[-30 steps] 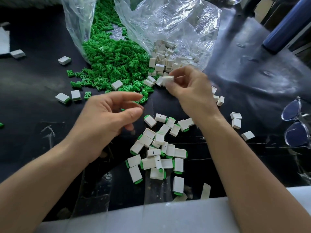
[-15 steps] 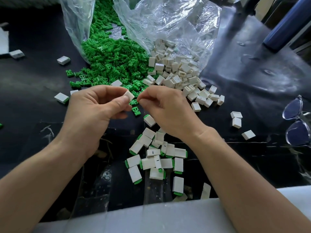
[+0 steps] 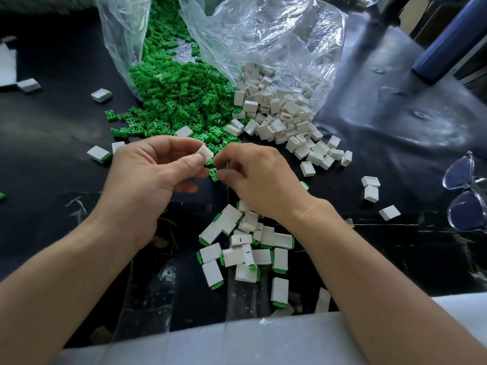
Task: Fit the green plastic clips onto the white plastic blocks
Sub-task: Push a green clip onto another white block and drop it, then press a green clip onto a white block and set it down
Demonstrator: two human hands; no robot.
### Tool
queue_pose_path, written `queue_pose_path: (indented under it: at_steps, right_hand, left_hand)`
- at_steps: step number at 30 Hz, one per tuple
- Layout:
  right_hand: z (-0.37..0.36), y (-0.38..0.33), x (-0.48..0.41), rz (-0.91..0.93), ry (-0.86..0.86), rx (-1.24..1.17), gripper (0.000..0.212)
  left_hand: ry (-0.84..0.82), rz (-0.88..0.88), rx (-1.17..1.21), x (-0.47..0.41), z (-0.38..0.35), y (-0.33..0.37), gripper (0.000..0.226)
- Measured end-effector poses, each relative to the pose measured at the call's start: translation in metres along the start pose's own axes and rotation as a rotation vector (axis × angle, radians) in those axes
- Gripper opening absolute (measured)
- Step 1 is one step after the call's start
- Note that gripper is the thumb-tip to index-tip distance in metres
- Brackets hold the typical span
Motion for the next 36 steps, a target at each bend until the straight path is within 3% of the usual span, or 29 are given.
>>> queue_pose_path:
  at_steps: [4, 10, 16, 21, 36]
  right_hand:
    - [-0.006, -0.003, 0.001, 0.05, -0.085, 0.103, 0.026]
    - [-0.003, -0.003, 0.0, 0.063, -0.079, 0.036, 0.014]
    - [0.016, 0.01, -0.004, -0.141, 0.081, -0.307, 0.012]
    - [0.022, 0.007, -0.001, -0.203, 0.061, -0.565, 0.02]
    - [0.021, -0.003, 0.002, -0.132, 0.029, -0.495, 0.014]
  left_hand:
    - [-0.022, 0.02, 0.012, 0.001, -0.001, -0.001, 0.017]
    - [-0.032, 0.03, 0.024, 0.001, -0.003, -0.002, 0.018]
    - [-0.035, 0.03, -0.009, 0.0, -0.003, -0.003, 0.016]
    - [-0.054, 0.038, -0.026, 0.001, -0.003, -0.003, 0.017]
    - [-0.081, 0.045, -0.029, 0.003, -0.003, -0.001, 0.018]
Point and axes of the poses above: each hand's wrist, its own x-axis away from the middle knuckle, its own z-axis out of the back of the hand, y = z × x, the point moved 4 cm from there along -x, towards the middle knuckle, and after that the axes turned 9 degrees about y, right-handed, at the moved point
